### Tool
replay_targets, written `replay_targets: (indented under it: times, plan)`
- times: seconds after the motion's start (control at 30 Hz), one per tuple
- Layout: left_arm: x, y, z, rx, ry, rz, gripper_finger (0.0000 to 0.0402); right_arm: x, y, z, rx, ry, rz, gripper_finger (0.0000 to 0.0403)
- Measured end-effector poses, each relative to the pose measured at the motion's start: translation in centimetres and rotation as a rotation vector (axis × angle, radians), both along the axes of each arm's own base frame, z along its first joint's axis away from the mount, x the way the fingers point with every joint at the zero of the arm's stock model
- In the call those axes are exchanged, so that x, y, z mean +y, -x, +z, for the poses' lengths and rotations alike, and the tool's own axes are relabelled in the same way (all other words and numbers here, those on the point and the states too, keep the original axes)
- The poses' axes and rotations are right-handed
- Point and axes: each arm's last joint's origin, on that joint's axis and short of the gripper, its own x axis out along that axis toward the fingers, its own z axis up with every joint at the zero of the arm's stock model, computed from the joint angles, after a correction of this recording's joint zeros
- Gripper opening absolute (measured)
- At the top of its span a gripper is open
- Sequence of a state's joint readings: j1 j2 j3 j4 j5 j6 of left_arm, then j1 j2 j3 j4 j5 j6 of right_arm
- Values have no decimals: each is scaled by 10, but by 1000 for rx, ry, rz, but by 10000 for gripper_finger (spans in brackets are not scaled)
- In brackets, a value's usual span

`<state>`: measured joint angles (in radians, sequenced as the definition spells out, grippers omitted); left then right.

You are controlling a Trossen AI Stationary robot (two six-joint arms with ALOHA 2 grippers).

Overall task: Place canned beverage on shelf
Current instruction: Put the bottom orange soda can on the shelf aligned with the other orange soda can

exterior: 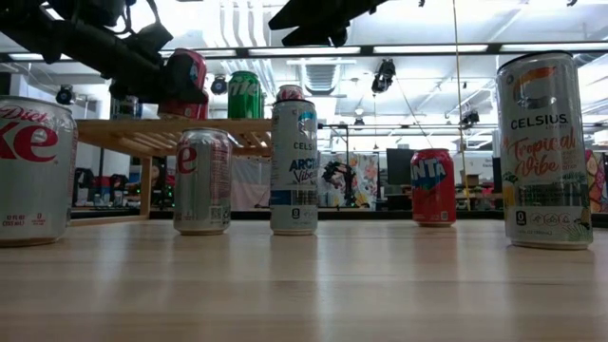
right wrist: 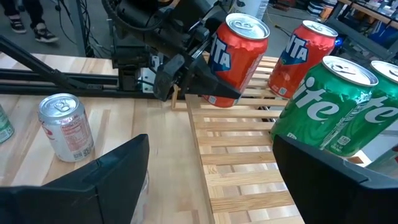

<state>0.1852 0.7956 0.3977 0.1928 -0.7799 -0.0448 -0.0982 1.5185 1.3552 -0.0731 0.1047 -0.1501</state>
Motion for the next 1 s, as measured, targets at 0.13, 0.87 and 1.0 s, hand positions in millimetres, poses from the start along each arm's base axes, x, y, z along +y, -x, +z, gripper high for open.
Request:
replay_targets:
  times: [0.13, 0.87, 1.0]
  plan:
    - [0, 0, 0, 3, -2, 14, 283, 0, 0, 0, 0, 0, 0, 329]
    - [0, 0, -2, 1, 14, 29, 292, 0, 0, -1, 5, -1, 0, 329]
    - [0, 0, -2, 2, 15, 28, 293, 0, 0, -1, 5, -1, 0, 329]
